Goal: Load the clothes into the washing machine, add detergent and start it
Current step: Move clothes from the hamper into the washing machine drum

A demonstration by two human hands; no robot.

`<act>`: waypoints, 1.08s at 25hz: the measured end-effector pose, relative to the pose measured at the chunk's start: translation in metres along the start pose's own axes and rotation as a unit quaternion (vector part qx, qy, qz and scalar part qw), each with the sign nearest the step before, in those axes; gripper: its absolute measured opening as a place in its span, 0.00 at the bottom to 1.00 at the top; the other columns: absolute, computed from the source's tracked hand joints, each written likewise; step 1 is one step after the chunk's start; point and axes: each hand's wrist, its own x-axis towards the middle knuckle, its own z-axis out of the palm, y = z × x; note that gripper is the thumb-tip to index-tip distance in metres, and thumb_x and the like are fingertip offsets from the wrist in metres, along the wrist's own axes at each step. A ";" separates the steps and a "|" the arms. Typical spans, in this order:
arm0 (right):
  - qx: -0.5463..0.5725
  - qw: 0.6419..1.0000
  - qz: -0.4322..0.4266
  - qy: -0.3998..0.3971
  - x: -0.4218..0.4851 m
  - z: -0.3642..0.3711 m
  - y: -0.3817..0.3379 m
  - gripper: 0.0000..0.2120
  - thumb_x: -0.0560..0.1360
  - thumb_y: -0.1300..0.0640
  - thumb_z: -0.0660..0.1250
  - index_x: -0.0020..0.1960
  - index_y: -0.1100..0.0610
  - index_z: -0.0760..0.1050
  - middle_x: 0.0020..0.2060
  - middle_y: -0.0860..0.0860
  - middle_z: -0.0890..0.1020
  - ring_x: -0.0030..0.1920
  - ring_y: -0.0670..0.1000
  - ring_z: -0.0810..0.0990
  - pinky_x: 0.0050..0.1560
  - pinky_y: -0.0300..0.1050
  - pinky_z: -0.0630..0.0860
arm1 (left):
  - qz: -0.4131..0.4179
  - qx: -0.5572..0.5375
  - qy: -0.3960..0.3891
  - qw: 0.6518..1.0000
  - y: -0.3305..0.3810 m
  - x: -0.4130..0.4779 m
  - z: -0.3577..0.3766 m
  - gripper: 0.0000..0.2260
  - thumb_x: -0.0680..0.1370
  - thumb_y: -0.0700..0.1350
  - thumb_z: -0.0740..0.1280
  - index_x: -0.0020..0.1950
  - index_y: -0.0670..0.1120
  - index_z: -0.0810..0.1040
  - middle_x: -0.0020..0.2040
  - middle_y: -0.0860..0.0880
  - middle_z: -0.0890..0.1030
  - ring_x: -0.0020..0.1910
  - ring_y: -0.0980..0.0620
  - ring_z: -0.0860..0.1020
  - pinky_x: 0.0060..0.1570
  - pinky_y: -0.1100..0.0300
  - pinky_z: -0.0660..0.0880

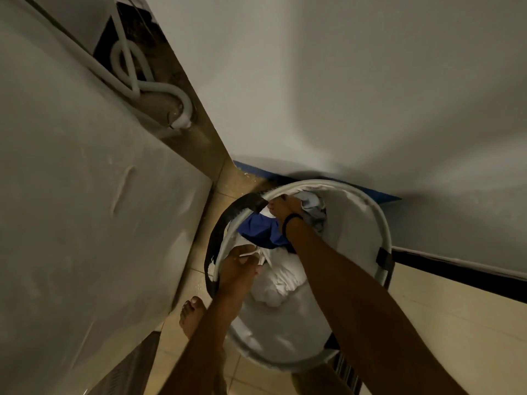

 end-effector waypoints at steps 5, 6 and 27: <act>0.213 0.976 0.020 0.028 -0.156 -0.039 0.014 0.05 0.70 0.55 0.67 0.37 0.55 0.74 0.31 0.52 0.76 0.31 0.48 0.72 0.34 0.43 0.71 | -0.086 -0.124 -0.001 0.989 0.035 -0.075 -0.010 0.12 0.80 0.43 0.66 0.62 0.39 0.76 0.53 0.39 0.80 0.49 0.43 0.80 0.45 0.55 0.79; 0.253 0.966 0.022 0.036 -0.190 -0.051 0.017 0.07 0.71 0.59 0.67 0.34 0.55 0.73 0.29 0.52 0.74 0.30 0.47 0.70 0.33 0.42 0.69 | -0.108 -0.135 -0.019 0.985 0.043 -0.088 -0.010 0.15 0.81 0.48 0.66 0.63 0.40 0.76 0.54 0.40 0.80 0.51 0.43 0.81 0.47 0.54 0.79; 0.353 0.931 0.032 -0.089 -0.493 -0.149 -0.079 0.19 0.83 0.49 0.53 0.61 0.57 0.78 0.48 0.54 0.84 0.48 0.53 0.84 0.43 0.44 0.81 | 0.150 0.198 -0.196 0.949 0.190 -0.452 -0.126 0.13 0.79 0.35 0.61 0.51 0.48 0.83 0.45 0.49 0.84 0.47 0.48 0.80 0.44 0.58 0.76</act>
